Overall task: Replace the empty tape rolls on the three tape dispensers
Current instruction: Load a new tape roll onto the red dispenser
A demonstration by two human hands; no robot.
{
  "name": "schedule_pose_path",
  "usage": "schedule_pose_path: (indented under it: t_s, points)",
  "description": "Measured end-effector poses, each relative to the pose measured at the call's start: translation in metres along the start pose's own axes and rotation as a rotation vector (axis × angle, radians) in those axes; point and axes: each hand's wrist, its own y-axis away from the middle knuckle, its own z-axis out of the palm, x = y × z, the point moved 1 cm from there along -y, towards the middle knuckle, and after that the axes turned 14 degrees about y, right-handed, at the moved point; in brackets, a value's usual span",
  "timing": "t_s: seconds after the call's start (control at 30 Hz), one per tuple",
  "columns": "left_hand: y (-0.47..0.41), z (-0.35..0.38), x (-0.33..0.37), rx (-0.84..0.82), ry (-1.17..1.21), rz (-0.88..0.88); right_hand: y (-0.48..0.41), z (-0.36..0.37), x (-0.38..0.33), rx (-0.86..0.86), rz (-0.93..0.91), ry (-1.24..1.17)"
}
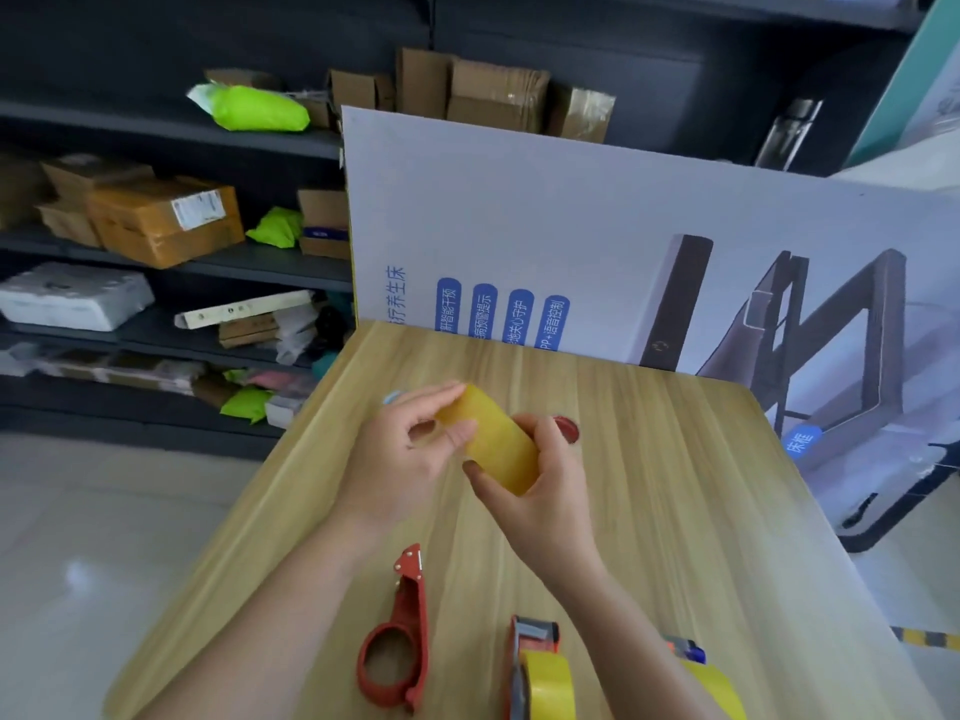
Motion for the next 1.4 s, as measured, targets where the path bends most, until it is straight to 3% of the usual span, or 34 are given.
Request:
schedule_pose_path:
  t_s: [0.17, 0.4, 0.47, 0.73, 0.83, 1.0, 1.13, 1.3, 1.4]
  points:
    - [-0.006, -0.002, 0.008, 0.197, -0.13, 0.11, -0.005, -0.001, -0.001, 0.003, -0.095, 0.103]
    - [-0.006, -0.003, 0.007, 0.193, -0.392, 0.221, -0.01, 0.003, 0.002, -0.058, -0.099, 0.066]
    - [-0.005, -0.006, 0.005, 0.192, -0.367, 0.213, -0.011, 0.005, 0.003, -0.08, -0.094, 0.06]
    - [-0.021, -0.025, 0.003, 0.184, 0.05, -0.104, -0.022, 0.019, -0.006, -0.093, -0.085, 0.064]
    - [-0.028, -0.037, 0.006, 0.1, 0.169, -0.189, -0.03, 0.028, -0.015, -0.09, -0.058, 0.07]
    - [-0.042, -0.083, 0.009, -0.283, 0.173, -0.223, -0.044, 0.042, -0.028, -0.204, 0.038, 0.04]
    - [-0.053, -0.115, -0.001, -0.474, -0.069, -0.175, -0.053, 0.054, -0.037, -0.35, 0.161, -0.025]
    - [-0.071, -0.137, -0.022, -0.457, -0.207, -0.081, -0.057, 0.068, -0.046, -0.542, 0.27, -0.155]
    - [-0.07, -0.143, -0.041, -0.438, 0.013, -0.188, -0.055, 0.078, -0.05, -0.611, 0.348, -0.273]
